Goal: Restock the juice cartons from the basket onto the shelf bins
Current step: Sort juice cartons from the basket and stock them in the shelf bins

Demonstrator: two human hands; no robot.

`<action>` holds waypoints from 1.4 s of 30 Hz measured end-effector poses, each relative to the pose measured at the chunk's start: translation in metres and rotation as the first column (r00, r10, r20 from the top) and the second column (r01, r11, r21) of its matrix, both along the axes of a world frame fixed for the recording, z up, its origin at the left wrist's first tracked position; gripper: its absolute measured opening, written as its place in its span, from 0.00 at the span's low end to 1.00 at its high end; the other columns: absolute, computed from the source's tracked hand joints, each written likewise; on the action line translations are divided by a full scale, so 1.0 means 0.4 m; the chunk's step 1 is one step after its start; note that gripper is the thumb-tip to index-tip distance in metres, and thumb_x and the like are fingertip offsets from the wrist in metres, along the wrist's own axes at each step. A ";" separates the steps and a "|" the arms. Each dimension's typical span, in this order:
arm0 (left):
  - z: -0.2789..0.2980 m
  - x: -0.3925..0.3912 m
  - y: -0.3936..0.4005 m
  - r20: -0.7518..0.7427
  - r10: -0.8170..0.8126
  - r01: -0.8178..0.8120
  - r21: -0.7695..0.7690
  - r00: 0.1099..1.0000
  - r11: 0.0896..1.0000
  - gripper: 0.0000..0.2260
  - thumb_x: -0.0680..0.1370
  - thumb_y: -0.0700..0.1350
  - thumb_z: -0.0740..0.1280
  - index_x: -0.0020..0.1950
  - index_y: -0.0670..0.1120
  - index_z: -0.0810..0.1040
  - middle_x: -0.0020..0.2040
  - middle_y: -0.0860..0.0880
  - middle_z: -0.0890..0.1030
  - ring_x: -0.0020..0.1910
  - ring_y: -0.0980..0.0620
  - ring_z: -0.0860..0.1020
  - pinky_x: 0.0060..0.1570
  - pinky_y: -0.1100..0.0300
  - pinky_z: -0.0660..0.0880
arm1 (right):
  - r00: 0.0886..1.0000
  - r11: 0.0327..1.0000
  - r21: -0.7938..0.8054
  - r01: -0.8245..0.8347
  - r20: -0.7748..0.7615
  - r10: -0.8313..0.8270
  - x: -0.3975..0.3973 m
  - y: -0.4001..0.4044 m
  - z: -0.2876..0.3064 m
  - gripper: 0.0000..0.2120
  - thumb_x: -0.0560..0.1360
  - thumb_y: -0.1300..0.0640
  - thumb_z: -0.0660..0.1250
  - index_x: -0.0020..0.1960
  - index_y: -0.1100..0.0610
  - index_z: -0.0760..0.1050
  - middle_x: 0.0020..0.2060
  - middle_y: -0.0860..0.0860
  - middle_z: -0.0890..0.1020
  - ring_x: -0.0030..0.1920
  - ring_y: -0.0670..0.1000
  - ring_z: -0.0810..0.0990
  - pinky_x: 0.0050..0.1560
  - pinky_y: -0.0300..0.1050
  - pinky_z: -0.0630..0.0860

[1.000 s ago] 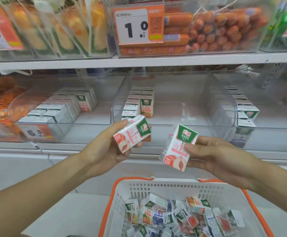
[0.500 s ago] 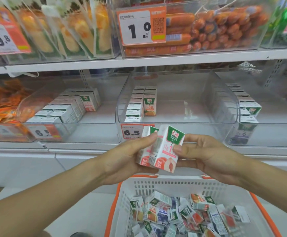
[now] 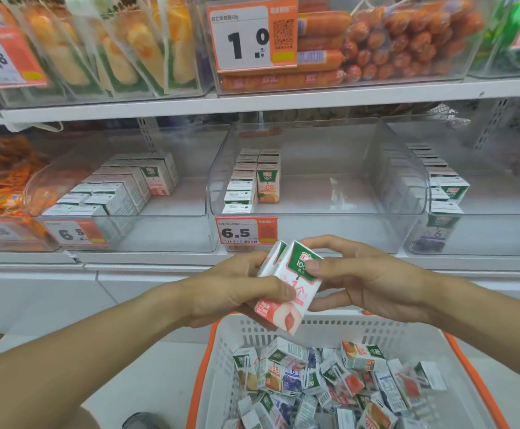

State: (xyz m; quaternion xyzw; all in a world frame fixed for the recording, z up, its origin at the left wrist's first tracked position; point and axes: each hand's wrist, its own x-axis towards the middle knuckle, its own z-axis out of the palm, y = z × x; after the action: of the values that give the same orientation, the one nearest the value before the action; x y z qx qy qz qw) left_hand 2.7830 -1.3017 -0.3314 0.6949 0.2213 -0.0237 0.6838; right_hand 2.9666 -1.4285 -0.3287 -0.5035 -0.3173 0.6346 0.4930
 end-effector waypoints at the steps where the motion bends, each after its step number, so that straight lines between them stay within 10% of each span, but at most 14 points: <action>1: -0.004 0.001 -0.001 -0.020 -0.014 0.014 0.007 1.000 1.000 0.20 0.72 0.43 0.71 0.64 0.49 0.75 0.52 0.47 0.84 0.47 0.51 0.83 0.48 0.56 0.80 | 0.999 1.000 -0.010 -0.024 0.023 0.024 0.000 0.001 -0.006 0.27 0.70 0.59 0.76 0.66 0.62 0.73 0.57 0.65 0.82 0.55 0.59 0.82 0.53 0.50 0.82; 7: -0.004 0.008 -0.024 -0.115 -0.047 0.064 0.149 0.992 0.987 0.28 0.68 0.51 0.78 0.64 0.52 0.71 0.52 0.49 0.84 0.49 0.53 0.83 0.49 0.57 0.80 | 0.990 1.000 -0.012 -0.001 0.139 0.003 -0.003 0.003 -0.034 0.27 0.66 0.58 0.76 0.62 0.65 0.73 0.52 0.63 0.84 0.49 0.57 0.82 0.50 0.49 0.81; 9: 0.008 0.012 -0.029 -0.118 -0.093 0.128 0.337 0.989 0.933 0.18 0.73 0.49 0.76 0.60 0.52 0.74 0.52 0.48 0.84 0.50 0.53 0.83 0.49 0.55 0.81 | 0.973 1.000 0.030 0.001 0.229 -0.008 -0.008 0.000 -0.038 0.26 0.65 0.61 0.78 0.60 0.63 0.74 0.50 0.61 0.84 0.46 0.56 0.83 0.46 0.48 0.81; 14: -0.011 0.015 -0.018 -0.181 -0.039 0.145 0.621 0.983 0.771 0.31 0.63 0.63 0.78 0.59 0.55 0.70 0.52 0.57 0.81 0.50 0.58 0.79 0.53 0.51 0.78 | 0.811 0.987 0.164 -0.002 0.577 -0.094 -0.019 0.003 -0.056 0.26 0.60 0.58 0.84 0.54 0.55 0.77 0.46 0.50 0.84 0.40 0.51 0.79 0.47 0.55 0.80; 23: 0.056 -0.048 0.052 -0.101 -0.093 0.137 0.738 0.991 0.660 0.23 0.63 0.56 0.80 0.54 0.55 0.76 0.45 0.55 0.82 0.44 0.53 0.81 0.43 0.49 0.80 | 0.825 0.923 0.320 -0.212 0.566 -0.006 0.010 0.040 -0.020 0.24 0.65 0.53 0.81 0.57 0.57 0.79 0.51 0.55 0.83 0.54 0.57 0.81 0.58 0.52 0.80; 25: 0.075 -0.086 0.090 -0.040 -0.027 0.047 0.735 0.999 0.676 0.23 0.64 0.52 0.81 0.55 0.55 0.77 0.46 0.55 0.82 0.44 0.55 0.81 0.42 0.54 0.80 | 0.704 0.898 0.403 -0.179 0.690 -0.169 0.021 0.077 0.002 0.18 0.67 0.55 0.80 0.54 0.56 0.79 0.48 0.52 0.84 0.52 0.52 0.82 0.57 0.49 0.79; 28: 0.113 -0.143 0.135 0.092 0.080 -0.122 0.730 0.992 0.672 0.24 0.63 0.48 0.83 0.55 0.54 0.77 0.47 0.54 0.83 0.47 0.55 0.81 0.39 0.61 0.79 | 0.256 0.851 0.478 -0.218 0.869 -0.423 0.014 0.171 0.017 0.14 0.70 0.51 0.77 0.52 0.52 0.78 0.48 0.44 0.81 0.51 0.45 0.78 0.57 0.47 0.75; 32: 0.181 -0.216 0.177 0.281 0.166 -0.326 0.788 0.945 0.522 0.27 0.60 0.54 0.81 0.56 0.55 0.76 0.47 0.56 0.83 0.47 0.55 0.82 0.39 0.62 0.80 | -0.135 0.930 0.120 -0.347 0.975 -0.177 0.003 0.307 0.026 0.30 0.73 0.34 0.66 0.70 0.46 0.67 0.66 0.46 0.70 0.66 0.51 0.67 0.67 0.57 0.65; 38: 0.207 -0.259 0.335 0.413 0.315 -0.502 0.812 0.855 0.299 0.31 0.58 0.57 0.81 0.58 0.54 0.76 0.46 0.57 0.83 0.46 0.60 0.81 0.45 0.63 0.79 | -0.260 0.930 -0.072 -0.360 0.965 -0.026 0.008 0.379 -0.001 0.34 0.76 0.30 0.53 0.77 0.43 0.55 0.74 0.47 0.60 0.73 0.52 0.61 0.69 0.58 0.63; 42: 0.181 -0.237 0.490 0.348 0.372 -0.468 0.827 0.861 0.310 0.30 0.58 0.59 0.82 0.56 0.54 0.77 0.46 0.57 0.84 0.45 0.60 0.82 0.50 0.54 0.80 | -0.244 0.931 -0.072 -0.359 0.970 -0.019 0.010 0.379 -0.002 0.33 0.76 0.29 0.52 0.77 0.41 0.53 0.74 0.43 0.57 0.74 0.48 0.59 0.68 0.53 0.62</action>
State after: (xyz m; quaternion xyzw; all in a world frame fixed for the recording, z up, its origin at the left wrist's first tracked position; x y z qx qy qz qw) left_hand 2.6883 -1.1056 -0.2591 0.8652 0.3406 0.3070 0.2027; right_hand 2.9704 -1.2771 -0.3296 -0.6911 -0.7220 0.0227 0.0228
